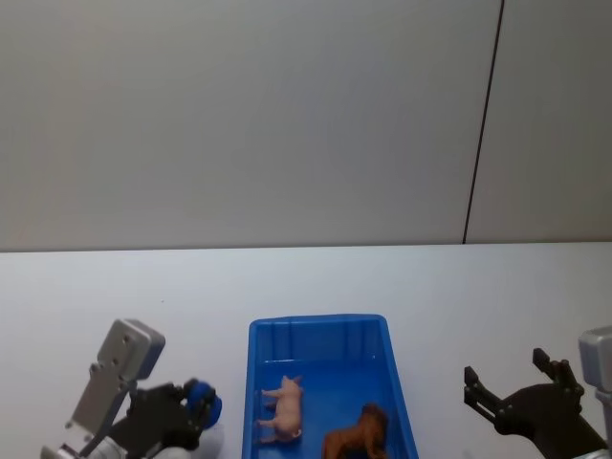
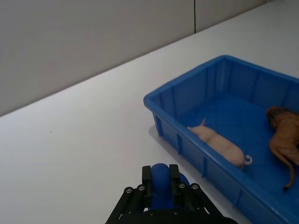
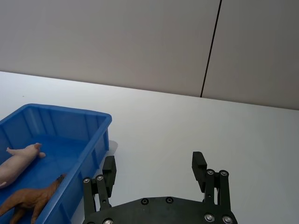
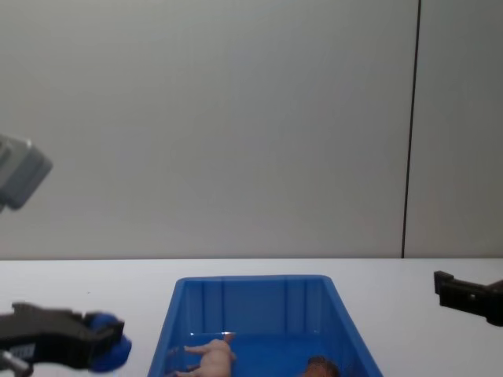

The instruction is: Pick up the two dolls from the table and place them into the box.

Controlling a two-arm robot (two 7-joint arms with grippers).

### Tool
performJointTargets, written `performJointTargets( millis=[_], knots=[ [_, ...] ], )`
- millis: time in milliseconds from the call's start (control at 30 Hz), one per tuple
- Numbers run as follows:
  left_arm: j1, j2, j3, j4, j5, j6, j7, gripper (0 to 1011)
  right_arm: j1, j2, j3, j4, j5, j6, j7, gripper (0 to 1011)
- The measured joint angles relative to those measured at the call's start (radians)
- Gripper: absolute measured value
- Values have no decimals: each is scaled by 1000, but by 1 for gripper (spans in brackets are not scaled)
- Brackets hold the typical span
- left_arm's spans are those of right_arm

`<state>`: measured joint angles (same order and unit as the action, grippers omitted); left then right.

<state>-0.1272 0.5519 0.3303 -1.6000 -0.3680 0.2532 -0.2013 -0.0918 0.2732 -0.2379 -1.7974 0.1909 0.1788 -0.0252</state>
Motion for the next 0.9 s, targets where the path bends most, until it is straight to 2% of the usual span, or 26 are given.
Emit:
performJointTargets(
  millis=[233,533,633,700,733,833,900],
  knots=[
    [-26,-6,-6,-23,28,-29,-25,187,0,0,0,0,0,0,0,1001],
    [-66,-29,-3,-30,49,-59,-92,136,0,0,0,0,0,0,0,1001],
    [-88,-46,2,-26,53,-73,-134,129,0,0,0,0,0,0,0,1001],
    [-96,-53,5,-23,54,-79,-152,157,0,0,0,0,0,0,0,1001],
    [-104,-60,8,-19,54,-84,-168,226,0,0,0,0,0,0,0,1001],
    [-123,-77,15,-8,55,-94,-203,328,0,0,0,0,0,0,0,1001],
    [-132,-85,18,-2,55,-99,-223,359,0,0,0,0,0,0,0,1001]
  ],
)
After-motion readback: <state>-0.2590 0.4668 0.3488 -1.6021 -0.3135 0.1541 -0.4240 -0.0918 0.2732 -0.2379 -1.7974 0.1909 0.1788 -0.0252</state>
